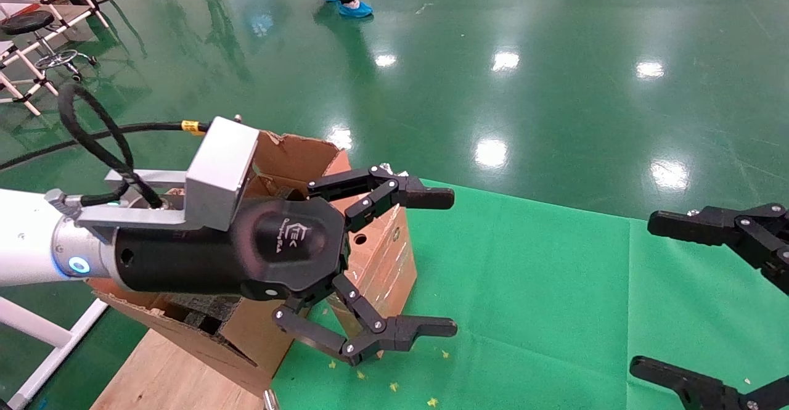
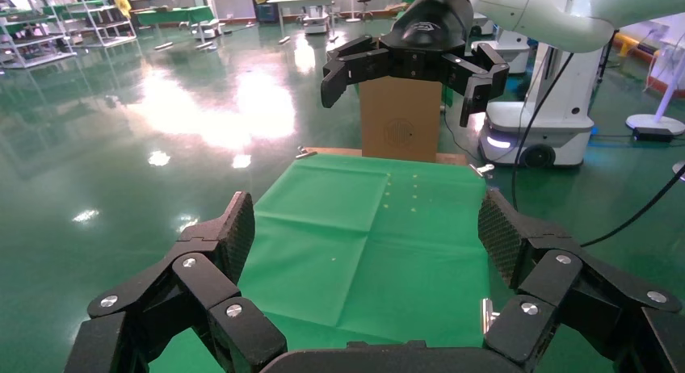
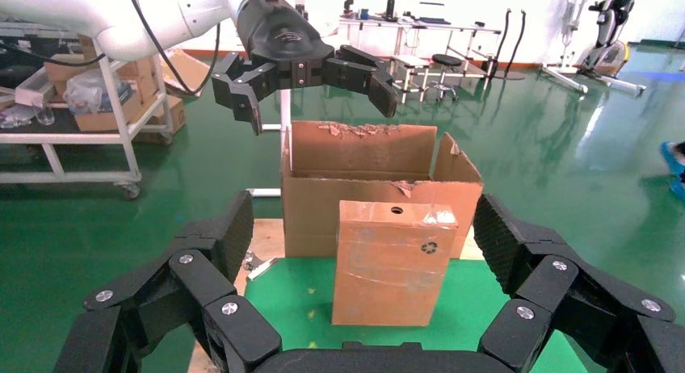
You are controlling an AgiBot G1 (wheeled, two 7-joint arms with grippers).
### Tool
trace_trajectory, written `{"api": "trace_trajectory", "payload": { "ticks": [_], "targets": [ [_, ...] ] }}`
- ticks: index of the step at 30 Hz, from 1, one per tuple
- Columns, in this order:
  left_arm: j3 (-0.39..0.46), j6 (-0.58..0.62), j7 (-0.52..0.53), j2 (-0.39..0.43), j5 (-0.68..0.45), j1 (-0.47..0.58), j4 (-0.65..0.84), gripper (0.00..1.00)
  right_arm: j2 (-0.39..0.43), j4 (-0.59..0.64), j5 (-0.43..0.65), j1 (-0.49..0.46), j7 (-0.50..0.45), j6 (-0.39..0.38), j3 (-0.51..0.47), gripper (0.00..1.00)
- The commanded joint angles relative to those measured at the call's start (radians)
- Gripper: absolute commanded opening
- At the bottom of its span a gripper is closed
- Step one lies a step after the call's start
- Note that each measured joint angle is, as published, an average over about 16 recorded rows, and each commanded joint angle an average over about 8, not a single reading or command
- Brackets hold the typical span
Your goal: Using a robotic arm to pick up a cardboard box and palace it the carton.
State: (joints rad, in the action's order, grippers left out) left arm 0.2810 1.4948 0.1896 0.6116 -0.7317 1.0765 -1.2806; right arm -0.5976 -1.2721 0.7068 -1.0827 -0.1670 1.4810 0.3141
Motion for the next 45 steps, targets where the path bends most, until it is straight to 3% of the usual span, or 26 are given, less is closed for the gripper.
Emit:
{"api": "trace_trajectory", "payload": {
  "ticks": [1, 13, 21, 22, 34, 45],
  "targets": [
    [0.000, 0.000, 0.000, 0.000, 0.000, 0.000, 0.000, 1.00, 0.000, 0.000, 0.000, 0.000, 0.000, 0.000, 0.000, 1.00],
    [0.000, 0.000, 0.000, 0.000, 0.000, 0.000, 0.000, 1.00, 0.000, 0.000, 0.000, 0.000, 0.000, 0.000, 0.000, 0.99],
    [0.000, 0.000, 0.000, 0.000, 0.000, 0.000, 0.000, 1.00, 0.000, 0.000, 0.000, 0.000, 0.000, 0.000, 0.000, 0.03],
    [0.000, 0.000, 0.000, 0.000, 0.000, 0.000, 0.000, 1.00, 0.000, 0.000, 0.000, 0.000, 0.000, 0.000, 0.000, 0.00],
    [0.031, 0.005, 0.046, -0.003, -0.058, 0.054, 0.005, 1.00, 0.000, 0.000, 0.000, 0.000, 0.000, 0.000, 0.000, 0.00],
    [0.183, 0.023, 0.325, -0.014, -0.363, 0.274, 0.006, 1.00, 0.000, 0.000, 0.000, 0.000, 0.000, 0.000, 0.001, 0.00]
  ]
}}
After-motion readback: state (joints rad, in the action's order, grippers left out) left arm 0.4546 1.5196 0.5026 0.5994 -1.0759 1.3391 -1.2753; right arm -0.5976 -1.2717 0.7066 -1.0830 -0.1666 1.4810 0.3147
